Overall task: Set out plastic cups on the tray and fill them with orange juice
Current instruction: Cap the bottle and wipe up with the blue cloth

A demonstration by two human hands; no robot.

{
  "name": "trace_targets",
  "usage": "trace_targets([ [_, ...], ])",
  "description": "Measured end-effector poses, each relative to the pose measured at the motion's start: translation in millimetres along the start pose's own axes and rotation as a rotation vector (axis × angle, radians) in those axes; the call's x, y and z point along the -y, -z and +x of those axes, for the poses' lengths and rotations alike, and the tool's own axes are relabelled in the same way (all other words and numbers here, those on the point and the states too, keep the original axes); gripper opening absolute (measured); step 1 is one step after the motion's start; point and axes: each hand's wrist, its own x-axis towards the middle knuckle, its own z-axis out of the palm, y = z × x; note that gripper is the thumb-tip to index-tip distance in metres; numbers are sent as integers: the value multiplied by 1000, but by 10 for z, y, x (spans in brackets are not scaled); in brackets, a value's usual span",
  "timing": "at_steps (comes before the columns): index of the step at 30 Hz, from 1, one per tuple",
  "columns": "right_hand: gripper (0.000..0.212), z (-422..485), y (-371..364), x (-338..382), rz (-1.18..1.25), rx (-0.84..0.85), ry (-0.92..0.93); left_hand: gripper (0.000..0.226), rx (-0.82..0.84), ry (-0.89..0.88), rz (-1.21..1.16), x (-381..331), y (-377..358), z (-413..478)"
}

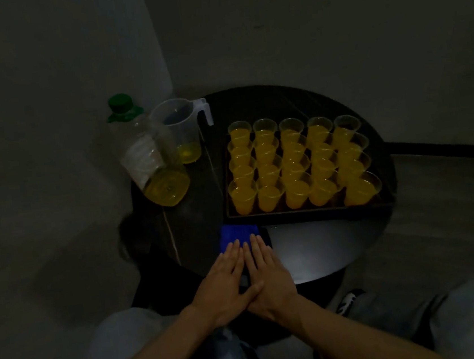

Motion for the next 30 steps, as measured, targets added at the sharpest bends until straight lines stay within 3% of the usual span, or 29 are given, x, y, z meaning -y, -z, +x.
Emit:
trace_targets([
  [6,103,-137,-10,-395,-6,-67,-38,114,-5,-38,-6,-361,-68,202],
  [12,113,-240,-51,-774,-30,-97,-32,115,22,-41,4,-718,-83,390],
  [30,98,-556,158,-1682,-53,-76,-122,113,3,-102,41,-1561,-223,973],
])
